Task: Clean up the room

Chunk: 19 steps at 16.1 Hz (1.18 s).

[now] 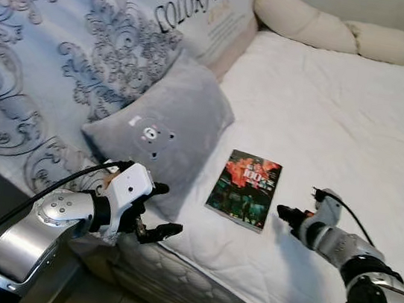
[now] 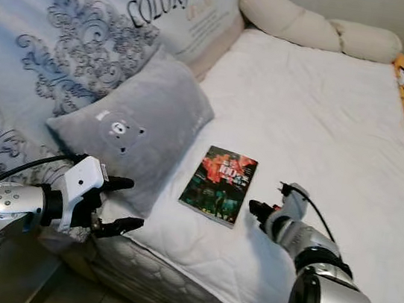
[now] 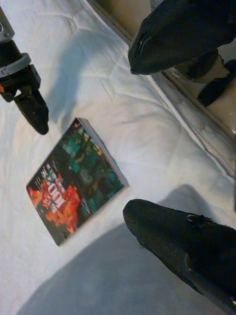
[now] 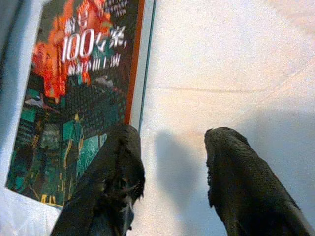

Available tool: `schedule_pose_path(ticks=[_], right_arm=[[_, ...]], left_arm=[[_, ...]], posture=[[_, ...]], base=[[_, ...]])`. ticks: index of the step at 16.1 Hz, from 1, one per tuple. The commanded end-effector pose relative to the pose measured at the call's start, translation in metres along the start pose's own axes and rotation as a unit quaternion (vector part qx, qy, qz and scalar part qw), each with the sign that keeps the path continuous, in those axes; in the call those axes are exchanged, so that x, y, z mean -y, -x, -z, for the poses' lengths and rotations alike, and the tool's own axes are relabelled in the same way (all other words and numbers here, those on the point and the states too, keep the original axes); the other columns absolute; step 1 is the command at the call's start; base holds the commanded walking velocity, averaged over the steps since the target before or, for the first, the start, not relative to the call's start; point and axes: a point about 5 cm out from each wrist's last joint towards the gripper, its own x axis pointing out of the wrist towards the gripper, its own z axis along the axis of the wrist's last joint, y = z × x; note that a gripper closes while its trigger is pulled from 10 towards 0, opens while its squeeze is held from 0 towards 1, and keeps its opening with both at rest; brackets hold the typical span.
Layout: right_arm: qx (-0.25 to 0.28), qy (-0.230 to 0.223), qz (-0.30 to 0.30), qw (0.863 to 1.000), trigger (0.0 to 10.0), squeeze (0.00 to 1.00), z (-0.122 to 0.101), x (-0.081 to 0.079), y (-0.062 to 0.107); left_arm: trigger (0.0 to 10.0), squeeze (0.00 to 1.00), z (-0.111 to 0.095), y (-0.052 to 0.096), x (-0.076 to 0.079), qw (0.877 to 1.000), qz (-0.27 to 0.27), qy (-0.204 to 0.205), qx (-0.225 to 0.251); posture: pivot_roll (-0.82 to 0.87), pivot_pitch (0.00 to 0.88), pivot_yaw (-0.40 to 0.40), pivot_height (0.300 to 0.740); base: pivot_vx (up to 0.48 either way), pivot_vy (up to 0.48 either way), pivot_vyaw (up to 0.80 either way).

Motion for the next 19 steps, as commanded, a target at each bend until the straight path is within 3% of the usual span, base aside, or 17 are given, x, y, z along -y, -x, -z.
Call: schedule_pose_path(ticks=[1,2,4,6,8,10,11,12,16,19], right_arm=[[0.008,0.031,-0.03,0.999,10.0,1.0,-0.006,-0.003,0.001],[0.011,0.074,-0.057,0.996,10.0,1.0,-0.009,-0.006,0.002],[0.024,0.106,-0.079,0.991,10.0,1.0,-0.013,-0.01,0.003],[0.11,0.188,-0.084,0.972,10.0,1.0,-0.027,-0.023,0.008],[0.183,0.237,-0.046,0.953,10.0,1.0,-0.031,-0.034,0.019],[0.239,0.237,-0.035,0.941,10.0,1.0,-0.029,-0.047,0.032],[0.278,0.239,-0.037,0.929,10.0,1.0,-0.019,-0.061,0.045],[0.292,0.245,-0.035,0.924,10.0,1.0,-0.013,-0.066,0.049],[0.282,0.228,0.001,0.932,10.0,1.0,0.01,-0.064,0.056],[0.286,0.254,0.008,0.924,10.0,1.0,0.008,-0.07,0.059]], left_arm=[[10.0,0.0,-0.001,0.002,-0.001,1.0,-0.016,0.007,0.006],[10.0,0.0,-0.003,0.003,-0.001,0.999,-0.037,0.009,0.016],[10.0,0.0,-0.004,0.004,-0.002,0.997,-0.073,0.011,0.031],[10.0,0.0,-0.011,0.006,-0.009,0.974,-0.207,0.026,0.088],[10.0,0.0,-0.009,0.01,-0.012,0.955,-0.279,0.038,0.098],[10.0,0.0,-0.002,0.015,-0.019,0.943,-0.316,0.047,0.097],[10.0,0.0,0.013,0.022,-0.03,0.929,-0.352,0.063,0.091],[10.0,0.0,0.02,0.024,-0.034,0.924,-0.366,0.069,0.089],[10.0,0.0,0.033,0.022,-0.036,0.91,-0.399,0.082,0.082],[10.0,0.0,0.035,0.018,-0.036,0.904,-0.409,0.084,0.088]], posture=[[0.2,0.0,0.029,0.74],[0.2,0.0,0.029,0.74],[0.19,0.0,0.023,0.74],[0.18,0.0,0.014,0.74],[0.16,0.0,0.007,0.74],[0.16,0.0,0.005,0.74],[0.15,0.0,0.005,0.74],[0.14,0.0,0.002,0.74],[0.15,0.0,-0.014,0.74],[0.15,0.0,-0.015,0.74]], base=[[0.0,0.0,0.0],[0.0,0.0,0.0],[0.0,0.0,0.0],[0.0,0.0,0.0],[0.0,0.0,0.0],[0.0,-0.165,0.0],[0.0,-0.405,0.0],[0.0,-0.48,0.0],[0.0,-0.48,-0.19],[0.0,-0.48,-0.17]])
